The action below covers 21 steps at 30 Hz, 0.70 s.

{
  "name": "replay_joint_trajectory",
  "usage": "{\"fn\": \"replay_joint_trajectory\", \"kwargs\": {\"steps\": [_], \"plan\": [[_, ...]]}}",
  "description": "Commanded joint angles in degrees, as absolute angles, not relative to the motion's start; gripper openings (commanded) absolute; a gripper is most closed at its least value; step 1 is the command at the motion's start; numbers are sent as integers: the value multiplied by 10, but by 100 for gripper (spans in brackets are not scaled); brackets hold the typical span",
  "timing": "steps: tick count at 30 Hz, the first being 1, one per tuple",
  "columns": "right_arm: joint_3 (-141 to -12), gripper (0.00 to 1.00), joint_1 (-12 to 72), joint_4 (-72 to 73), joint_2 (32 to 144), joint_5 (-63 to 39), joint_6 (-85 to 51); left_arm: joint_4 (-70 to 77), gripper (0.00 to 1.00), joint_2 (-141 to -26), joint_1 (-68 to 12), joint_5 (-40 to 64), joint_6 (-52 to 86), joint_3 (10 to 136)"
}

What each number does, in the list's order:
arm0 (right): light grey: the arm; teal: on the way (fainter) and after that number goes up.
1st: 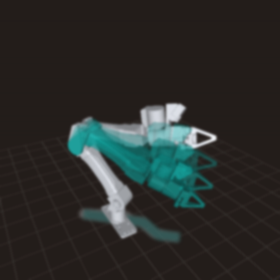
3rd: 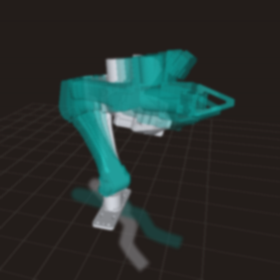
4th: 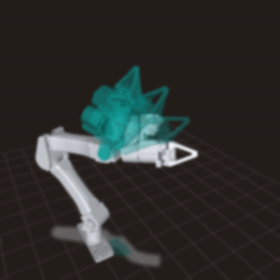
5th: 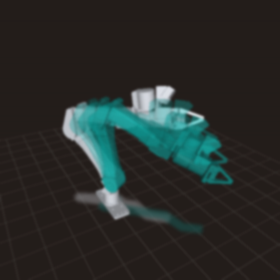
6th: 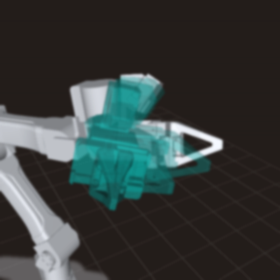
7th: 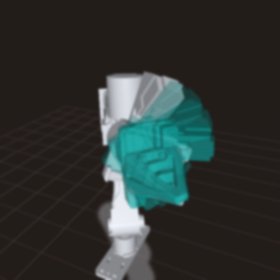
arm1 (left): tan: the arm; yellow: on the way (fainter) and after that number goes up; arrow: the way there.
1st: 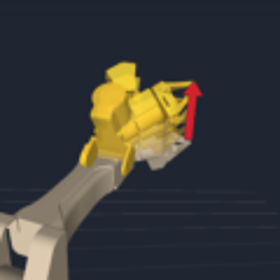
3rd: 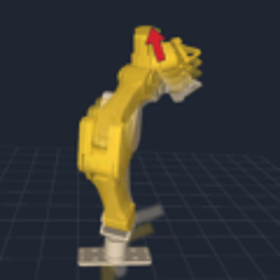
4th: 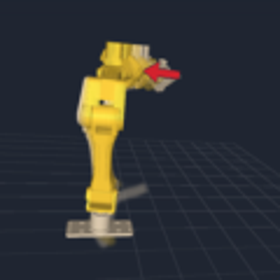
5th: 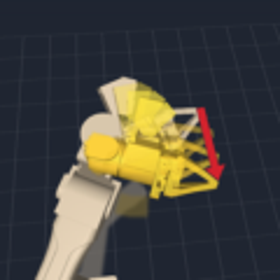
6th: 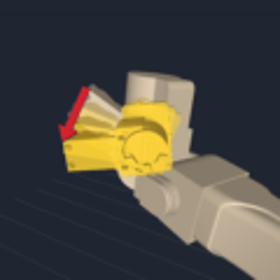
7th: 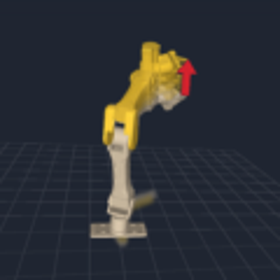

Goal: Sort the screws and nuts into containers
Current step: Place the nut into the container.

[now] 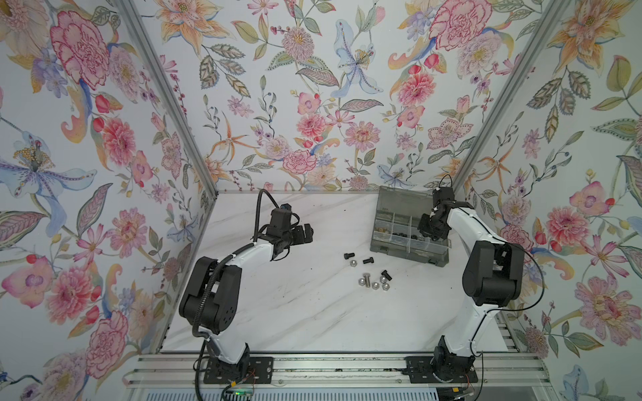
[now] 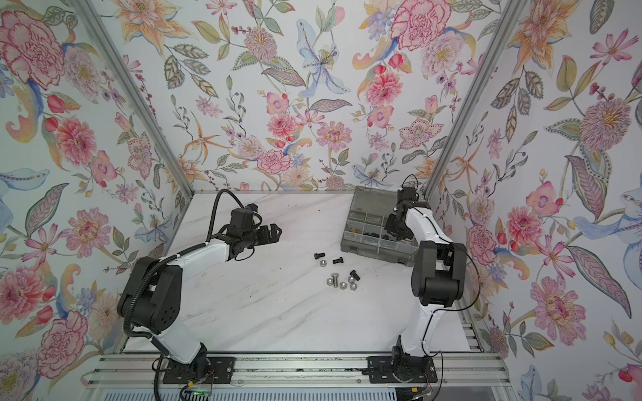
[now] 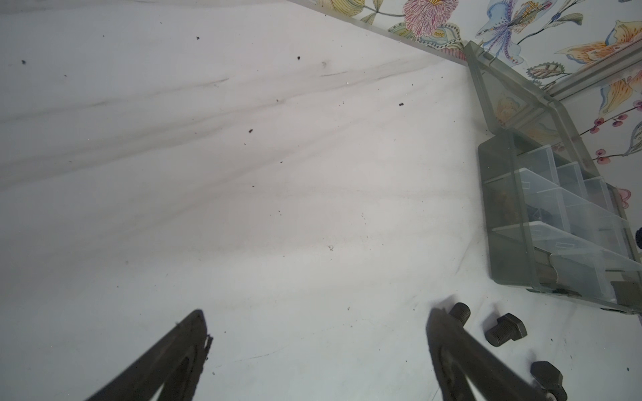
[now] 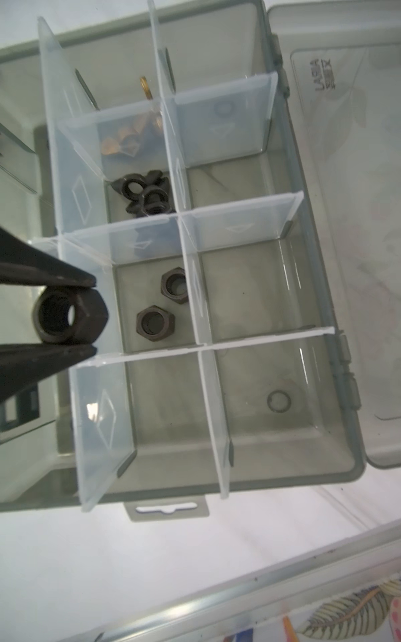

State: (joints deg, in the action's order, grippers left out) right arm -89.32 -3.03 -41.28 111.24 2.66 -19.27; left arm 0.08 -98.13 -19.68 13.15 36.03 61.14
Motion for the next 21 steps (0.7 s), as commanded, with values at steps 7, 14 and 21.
{"fn": "replay_joint_trajectory", "kwargs": {"steps": [7, 14, 21], "plan": [[-928, 3, -35, -421, 1155, 33, -175, -4, 99, -980, -202, 134, 364, 629], [-940, 5, -32, -421, 1170, 32, -172, -5, 99, -981, -204, 132, 365, 631], [-948, 10, -28, -421, 1175, 25, -172, -4, 100, -980, -206, 132, 365, 630]]}}
